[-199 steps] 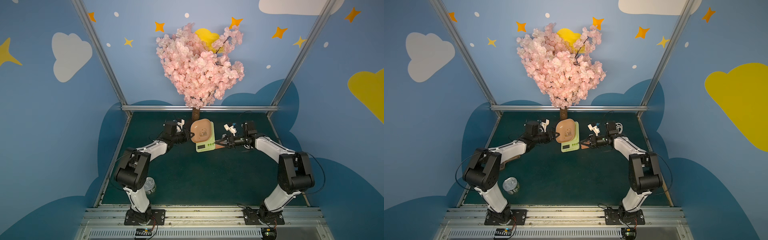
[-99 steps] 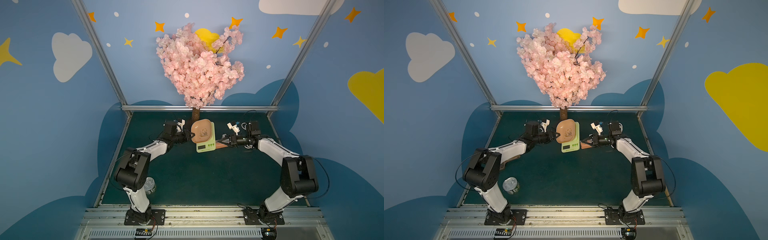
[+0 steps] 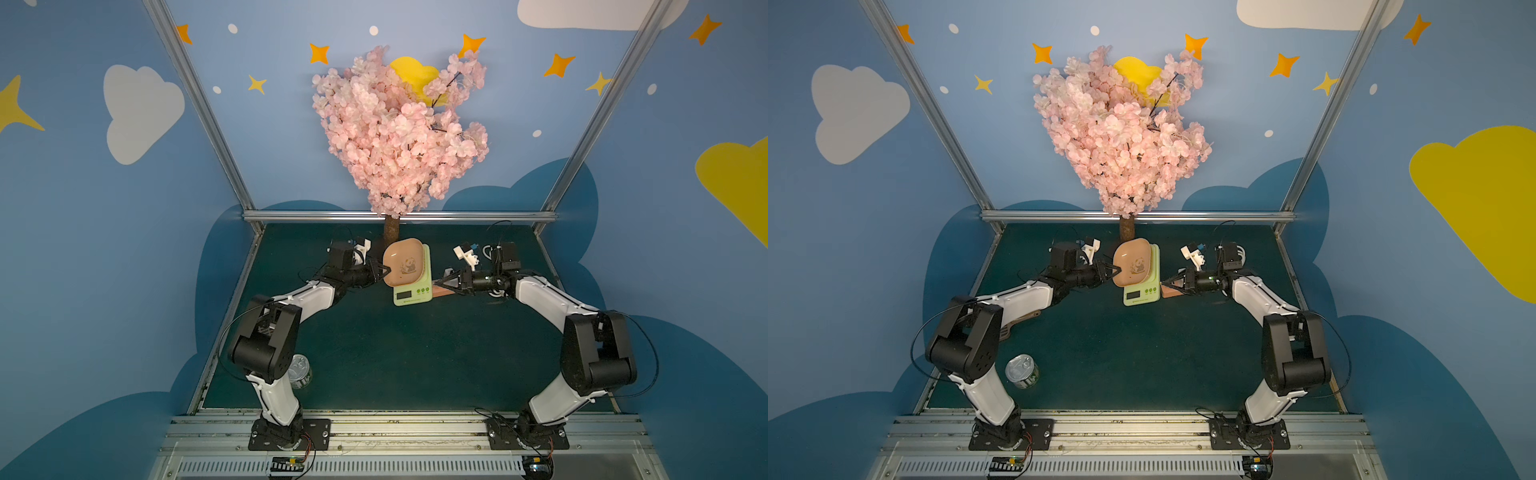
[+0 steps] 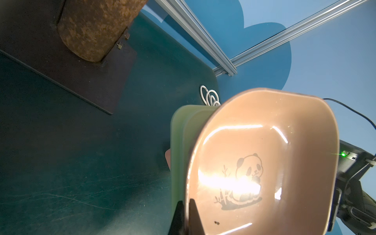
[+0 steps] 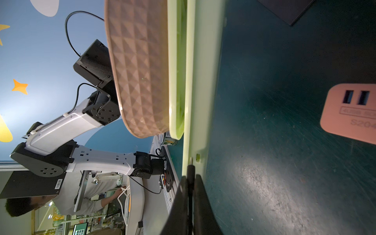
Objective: Charge the electronic scale
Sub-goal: Insert the charging cable into the electronic scale.
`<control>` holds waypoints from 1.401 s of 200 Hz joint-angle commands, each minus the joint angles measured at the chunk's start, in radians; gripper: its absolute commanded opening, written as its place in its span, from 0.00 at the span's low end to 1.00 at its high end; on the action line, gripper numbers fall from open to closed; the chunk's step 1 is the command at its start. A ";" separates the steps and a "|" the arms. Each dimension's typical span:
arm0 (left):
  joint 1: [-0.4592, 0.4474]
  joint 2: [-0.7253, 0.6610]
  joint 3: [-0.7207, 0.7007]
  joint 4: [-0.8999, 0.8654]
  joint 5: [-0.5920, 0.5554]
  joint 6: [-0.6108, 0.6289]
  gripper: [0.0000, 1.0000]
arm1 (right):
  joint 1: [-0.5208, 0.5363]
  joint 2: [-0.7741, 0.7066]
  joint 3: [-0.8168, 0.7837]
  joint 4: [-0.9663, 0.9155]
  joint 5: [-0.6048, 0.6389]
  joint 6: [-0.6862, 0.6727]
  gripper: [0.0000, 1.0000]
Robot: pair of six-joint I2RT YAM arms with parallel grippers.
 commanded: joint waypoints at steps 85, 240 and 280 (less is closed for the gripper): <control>-0.010 -0.008 0.047 0.079 0.056 0.001 0.04 | 0.008 -0.015 0.014 -0.051 0.028 -0.046 0.00; -0.017 -0.006 0.052 0.067 0.040 0.011 0.04 | -0.003 -0.097 -0.029 -0.022 0.087 -0.039 0.00; -0.017 -0.011 0.056 0.067 0.042 0.010 0.04 | 0.000 -0.093 -0.028 -0.019 0.066 -0.039 0.00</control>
